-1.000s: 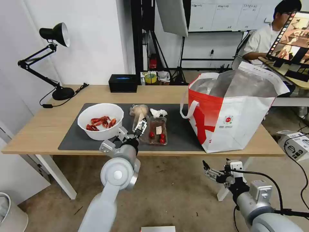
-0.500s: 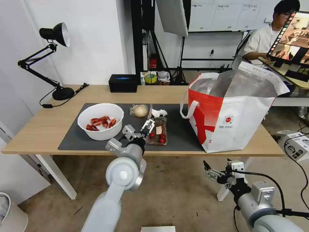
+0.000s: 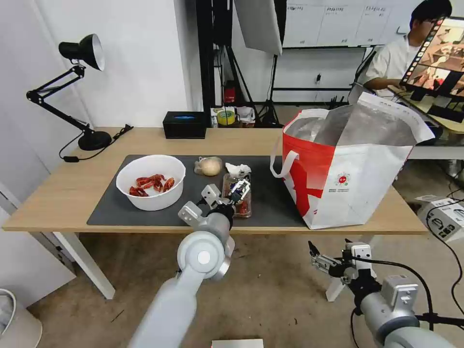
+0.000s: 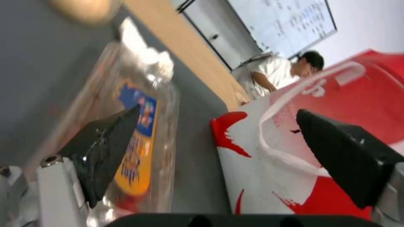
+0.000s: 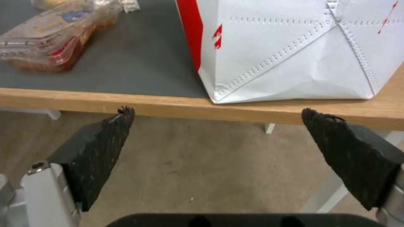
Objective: Pick up the trash from the table and place it into the takeout bag.
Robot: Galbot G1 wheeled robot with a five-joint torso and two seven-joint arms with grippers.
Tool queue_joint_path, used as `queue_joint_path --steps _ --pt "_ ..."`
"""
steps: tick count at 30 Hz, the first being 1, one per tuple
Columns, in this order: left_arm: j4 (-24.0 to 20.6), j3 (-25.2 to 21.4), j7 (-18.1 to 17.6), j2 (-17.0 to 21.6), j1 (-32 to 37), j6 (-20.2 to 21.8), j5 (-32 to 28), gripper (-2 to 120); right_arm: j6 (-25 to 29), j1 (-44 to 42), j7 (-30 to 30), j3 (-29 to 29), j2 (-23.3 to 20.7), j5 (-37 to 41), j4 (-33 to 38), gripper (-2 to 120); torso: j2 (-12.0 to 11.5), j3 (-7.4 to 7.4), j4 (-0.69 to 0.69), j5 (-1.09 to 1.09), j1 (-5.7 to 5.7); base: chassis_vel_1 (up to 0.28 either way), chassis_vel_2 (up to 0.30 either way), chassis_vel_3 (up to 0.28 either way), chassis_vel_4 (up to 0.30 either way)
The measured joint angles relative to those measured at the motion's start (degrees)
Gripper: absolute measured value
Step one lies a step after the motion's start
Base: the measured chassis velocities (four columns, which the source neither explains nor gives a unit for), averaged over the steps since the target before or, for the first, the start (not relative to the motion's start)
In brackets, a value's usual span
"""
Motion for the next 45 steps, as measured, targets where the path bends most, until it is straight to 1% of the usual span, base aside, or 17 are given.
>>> queue_joint_path --steps 2,3,5,6,9,10,11,13,17,20,21,23,25,28,30,36,45 --pt "0.54 1.81 4.51 3.69 -0.93 0.92 5.11 97 0.08 0.0 -0.02 0.07 -0.2 0.0 0.05 100 0.0 0.0 0.0 0.0 0.0 0.0 0.0 0.0 0.0" --pt "0.54 1.81 4.51 3.69 -0.93 0.92 5.11 97 0.08 0.0 -0.02 0.07 -0.2 0.0 0.05 100 0.0 0.0 0.0 0.0 0.0 0.0 0.0 0.0 0.0" --pt "2.1 5.36 12.75 9.65 -2.11 1.51 15.88 89 0.16 0.35 -0.01 0.1 -0.7 0.78 -0.1 100 0.0 0.0 0.01 -0.01 0.0 0.0 0.0 0.0 0.0" --pt "2.1 5.36 12.75 9.65 -2.11 1.51 15.88 89 0.16 0.35 -0.01 0.1 -0.7 0.78 -0.1 100 0.0 0.0 0.01 -0.01 0.0 0.0 0.0 0.0 0.0" --pt "3.66 8.35 19.8 14.86 -3.71 1.47 24.76 74 0.19 0.93 0.61 0.0 -1.4 5.14 -0.44 100 0.0 0.0 0.01 0.0 0.0 0.0 0.0 0.0 0.0" --pt "3.66 8.35 19.8 14.86 -3.71 1.47 24.76 74 0.19 0.93 0.61 0.0 -1.4 5.14 -0.44 100 0.0 0.0 0.01 0.0 0.0 0.0 0.0 0.0 0.0" --pt "4.58 9.57 23.55 17.57 -5.01 1.16 28.49 69 0.37 1.48 1.05 -0.02 -1.97 9.49 -0.75 100 0.0 0.0 0.01 0.0 0.0 0.0 0.0 0.0 0.0" --pt "5.79 10.49 26.2 19.86 -6.47 0.81 30.73 59 1.01 2.61 1.9 -0.01 -2.89 16.57 -1.16 100 0.0 0.0 0.01 -0.01 0.0 0.0 0.0 0.0 0.0" --pt "7.33 11.17 27.8 21.6 -7.62 0.53 32.32 49 2.14 3.79 2.54 0.06 -3.88 22.91 -1.67 100 0.0 0.0 0.0 0.0 0.0 0.0 0.0 0.0 0.0" --pt "9.05 11.42 29.52 23.26 -8.24 1.18 32.64 33 5.09 6.02 2.94 0.02 -5.58 31.98 -2.58 100 0.0 0.0 0.0 0.0 0.0 0.0 0.0 0.0 0.0" --pt "9.05 11.42 29.52 23.26 -8.24 1.18 32.64 33 5.09 6.02 2.94 0.02 -5.58 31.98 -2.58 100 0.0 0.0 0.0 0.0 0.0 0.0 0.0 0.0 0.0" --pt "9.59 11.61 30.16 24.03 -8.32 1.58 32.63 22 6.3 8.26 3.24 0.06 -7.08 38.2 -3.12 100 0.0 0.0 0.01 0.0 0.0 0.0 0.0 0.0 0.0" --pt "9.72 11.75 30.37 24.25 -8.38 1.62 32.58 19 6.62 9.44 3.42 0.12 -7.77 40.83 -3.39 100 0.0 0.0 0.01 0.0 0.0 0.0 0.0 0.0 0.0" --pt "9.96 12.21 30.64 24.56 -8.46 1.72 32.26 4 7.14 13.29 3.94 -0.08 -9.87 48.38 -4.38 100 0.0 0.0 0.01 0.0 0.0 0.0 0.0 0.0 0.0" --pt "9.96 12.3 30.65 24.64 -8.46 1.73 32.2 0 7.2 14.48 4.17 -0.37 -10.42 50.25 -4.79 100 0.0 0.0 0.0 0.0 0.0 0.0 0.0 0.0 0.0" --pt "9.88 12.64 30.67 25.88 -8.45 1.74 31.55 0 7.36 21.11 6.51 -2.71 -11.76 57.96 -7.84 100 0.0 0.0 0.01 0.0 0.0 0.0 0.0 0.0 0.0" --pt "9.26 12.93 30.35 26.8 -8.3 1.64 30.34 0 5.1 30.01 11.17 -8.13 -11.68 62.5 -14.77 100 0.0 0.0 0.0 0.0 -0.01 0.0 0.0 0.0 0.0"
